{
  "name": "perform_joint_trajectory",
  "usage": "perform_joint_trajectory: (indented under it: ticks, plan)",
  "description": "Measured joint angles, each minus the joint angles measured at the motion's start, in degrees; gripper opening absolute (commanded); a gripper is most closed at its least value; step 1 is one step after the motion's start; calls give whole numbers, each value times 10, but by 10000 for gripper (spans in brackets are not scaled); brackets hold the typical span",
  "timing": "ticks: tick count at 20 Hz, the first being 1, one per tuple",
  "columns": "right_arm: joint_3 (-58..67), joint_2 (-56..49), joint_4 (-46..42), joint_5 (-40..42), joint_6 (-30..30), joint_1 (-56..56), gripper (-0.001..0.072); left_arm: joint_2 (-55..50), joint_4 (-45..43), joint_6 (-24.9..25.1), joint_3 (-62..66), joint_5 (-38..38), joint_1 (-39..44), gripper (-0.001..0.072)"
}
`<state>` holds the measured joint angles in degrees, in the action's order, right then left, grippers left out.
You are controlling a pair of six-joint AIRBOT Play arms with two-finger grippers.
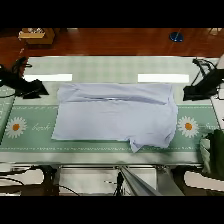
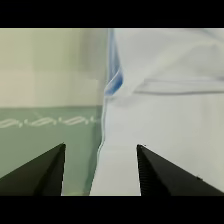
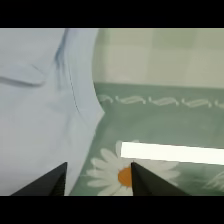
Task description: Fold the shirts.
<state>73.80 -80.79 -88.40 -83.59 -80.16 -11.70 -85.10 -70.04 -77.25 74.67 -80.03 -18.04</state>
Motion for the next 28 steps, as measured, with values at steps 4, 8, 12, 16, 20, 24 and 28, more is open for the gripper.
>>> perform_joint_trajectory:
  ticks: [4, 8, 12, 16, 20, 24, 28]
  plan:
    - [-130, 68, 88, -3, 37, -103, 493, 60, 17, 28, -118, -57, -88, 720]
    - [-246, 126, 179, 31, 86, -169, 493, 87, 83, 62, -233, -99, -149, 720]
    - [-307, 161, 220, 64, 110, -191, 493, 93, 103, 75, -302, -84, -165, 720]
    - [-326, 172, 234, 77, 119, -197, 492, 94, 107, 74, -334, -54, -162, 720]
    - [-331, 176, 238, 83, 122, -199, 492, 89, 95, 64, -344, -37, -142, 720]
    - [-332, 176, 243, 82, 123, -199, 492, 71, 90, 40, -347, -14, -96, 594]
    - [-333, 177, 255, 80, 123, -199, 492, 56, 88, 5, -348, 36, -43, 24]
